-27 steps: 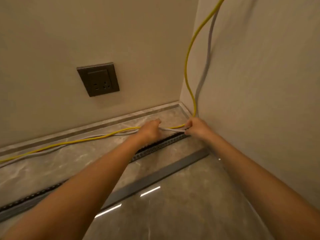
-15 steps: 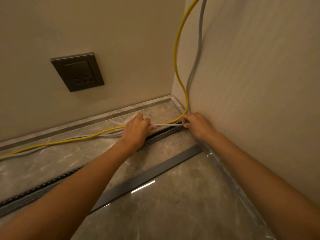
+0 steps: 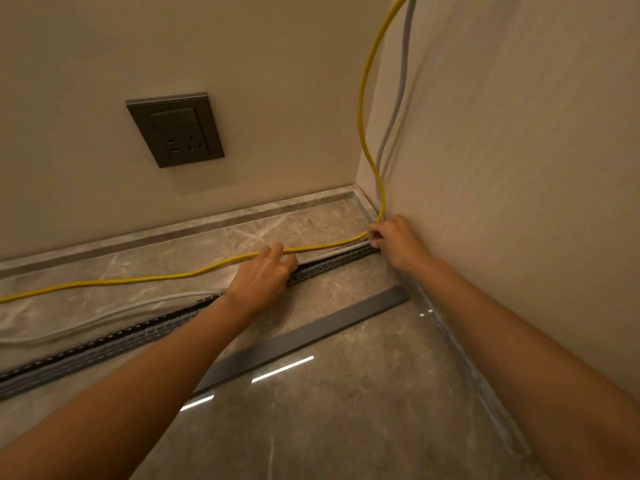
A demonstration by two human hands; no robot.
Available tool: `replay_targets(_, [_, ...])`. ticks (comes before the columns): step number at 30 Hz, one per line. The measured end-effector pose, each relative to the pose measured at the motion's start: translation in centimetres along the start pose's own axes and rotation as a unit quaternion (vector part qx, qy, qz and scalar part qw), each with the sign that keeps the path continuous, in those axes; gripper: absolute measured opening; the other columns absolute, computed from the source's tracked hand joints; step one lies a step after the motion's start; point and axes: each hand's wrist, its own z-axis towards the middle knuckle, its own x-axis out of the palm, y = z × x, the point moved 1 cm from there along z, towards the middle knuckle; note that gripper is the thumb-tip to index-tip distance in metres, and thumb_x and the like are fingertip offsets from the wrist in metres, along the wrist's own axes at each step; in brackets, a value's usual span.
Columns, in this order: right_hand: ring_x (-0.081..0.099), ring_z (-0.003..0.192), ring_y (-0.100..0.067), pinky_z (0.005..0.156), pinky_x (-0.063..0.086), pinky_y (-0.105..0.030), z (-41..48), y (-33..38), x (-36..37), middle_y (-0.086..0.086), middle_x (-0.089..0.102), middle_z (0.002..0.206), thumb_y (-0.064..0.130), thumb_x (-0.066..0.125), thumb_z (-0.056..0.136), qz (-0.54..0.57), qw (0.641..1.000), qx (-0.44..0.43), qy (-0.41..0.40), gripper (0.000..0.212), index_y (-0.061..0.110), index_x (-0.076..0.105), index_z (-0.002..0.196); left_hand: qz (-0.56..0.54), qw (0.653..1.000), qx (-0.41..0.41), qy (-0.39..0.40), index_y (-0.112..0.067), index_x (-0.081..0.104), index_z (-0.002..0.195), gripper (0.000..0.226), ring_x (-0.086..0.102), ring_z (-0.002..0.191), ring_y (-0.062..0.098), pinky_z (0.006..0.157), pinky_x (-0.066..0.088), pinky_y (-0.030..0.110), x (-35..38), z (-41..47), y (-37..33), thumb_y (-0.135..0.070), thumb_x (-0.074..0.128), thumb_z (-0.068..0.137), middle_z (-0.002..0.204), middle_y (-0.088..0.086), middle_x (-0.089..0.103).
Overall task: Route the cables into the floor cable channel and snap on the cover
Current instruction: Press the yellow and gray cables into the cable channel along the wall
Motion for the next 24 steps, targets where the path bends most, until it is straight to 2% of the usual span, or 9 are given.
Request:
replay_targets(8, [0.060, 0.084, -0.025, 0.073, 0.037, -0.022, -0.2, 1.9, 1.6, -0.020, 0.071, 0.091, 0.002, 0.066, 0.079, 0.143, 0.990, -0.001, 0.006, 0.012, -0.003, 0.071, 0.089, 0.027, 0.997, -0.065, 0.015, -0.006, 0.052, 0.122, 0.028, 0.051, 0.109, 0.033, 0.080, 0.050, 0.041, 0.3, -1.2, 2.5, -0.009, 0.042, 0.096, 0.120, 0.017, 0.049])
replay_targets(12, [0.056, 0.083, -0.020, 0.078, 0.044, -0.031, -0.3, 1.9, 2.3, -0.018, 0.066, 0.085, -0.002, 0.066, 0.078, 0.224, 0.974, 0.028, -0.028, 0.011, -0.003, 0.069, 0.088, 0.080, 0.995, -0.063, -0.015, -0.003, 0.059, 0.114, 0.026, 0.052, 0.106, 0.033, 0.089, 0.043, 0.040, 0.4, -1.4, 2.1, -0.010, 0.043, 0.095, 0.116, 0.017, 0.055])
replay_targets(13, [0.057, 0.083, -0.022, 0.080, 0.047, -0.034, -0.3, 1.7, 2.3, -0.023, 0.068, 0.089, -0.003, 0.066, 0.077, 0.242, 0.969, 0.036, -0.037, 0.010, -0.002, 0.069, 0.087, 0.078, 0.996, -0.048, -0.024, -0.001, 0.061, 0.111, 0.023, 0.056, 0.101, 0.035, 0.086, 0.045, 0.041, 0.4, -1.5, 1.6, -0.010, 0.047, 0.094, 0.113, 0.018, 0.058])
replay_targets(15, [0.058, 0.083, -0.023, 0.083, 0.048, -0.034, -0.3, 1.4, 2.1, -0.028, 0.070, 0.095, -0.006, 0.065, 0.078, 0.247, 0.967, 0.039, -0.043, 0.010, -0.003, 0.069, 0.087, 0.072, 0.996, -0.011, -0.044, 0.001, 0.067, 0.090, 0.014, 0.065, 0.078, 0.033, 0.066, 0.054, 0.038, 0.2, -1.4, 0.6, -0.010, 0.069, 0.081, 0.091, 0.018, 0.067])
replay_targets(16, [0.060, 0.083, -0.024, 0.084, 0.047, -0.033, -0.4, 1.2, 2.1, -0.028, 0.070, 0.096, -0.005, 0.064, 0.078, 0.238, 0.970, 0.038, -0.043, 0.010, -0.006, 0.069, 0.087, 0.064, 0.997, -0.006, -0.049, -0.001, 0.068, 0.078, 0.019, 0.066, 0.065, 0.030, 0.054, 0.054, 0.033, 0.1, -1.3, 0.3, -0.012, 0.081, 0.070, 0.078, 0.016, 0.069])
replay_targets(17, [0.061, 0.086, -0.027, 0.085, 0.047, -0.033, -0.4, 1.2, 2.0, -0.027, 0.070, 0.096, -0.004, 0.064, 0.079, 0.228, 0.972, 0.038, -0.043, 0.010, -0.007, 0.069, 0.088, 0.055, 0.996, -0.007, -0.066, -0.002, 0.068, 0.075, 0.025, 0.065, 0.062, 0.029, 0.050, 0.053, 0.031, 0.2, -1.0, 0.2, -0.017, 0.085, 0.065, 0.074, 0.015, 0.068])
replay_targets(19, [0.064, 0.094, -0.033, 0.086, 0.048, -0.034, -0.3, 1.1, 2.0, -0.025, 0.070, 0.098, -0.003, 0.063, 0.080, 0.218, 0.974, 0.039, -0.042, 0.011, -0.006, 0.069, 0.089, -0.003, 0.999, -0.033, -0.017, 0.000, 0.062, 0.100, 0.036, 0.062, 0.091, 0.031, 0.074, 0.052, 0.037, 0.1, -0.9, -0.4, -0.030, 0.070, 0.081, 0.103, 0.018, 0.063])
replay_targets(21, [0.063, 0.099, -0.033, 0.084, 0.046, -0.031, -0.2, 1.1, 2.2, -0.023, 0.070, 0.100, -0.001, 0.062, 0.082, 0.210, 0.976, 0.040, -0.035, 0.012, -0.005, 0.069, 0.091, -0.011, 0.998, -0.061, 0.000, -0.004, 0.048, 0.120, 0.043, 0.050, 0.113, 0.030, 0.093, 0.041, 0.036, 0.7, -0.7, -0.4, -0.037, 0.050, 0.093, 0.125, 0.014, 0.051])
replay_targets(24, [0.062, 0.098, -0.030, 0.082, 0.044, -0.029, -0.1, 0.9, 2.2, -0.022, 0.069, 0.103, 0.003, 0.061, 0.084, 0.208, 0.977, 0.034, -0.014, 0.014, -0.003, 0.069, 0.094, -0.042, 0.997, -0.063, -0.015, -0.005, 0.048, 0.119, 0.041, 0.052, 0.109, 0.031, 0.089, 0.042, 0.037, 0.7, -0.8, -0.2, -0.036, 0.051, 0.092, 0.122, 0.014, 0.052])
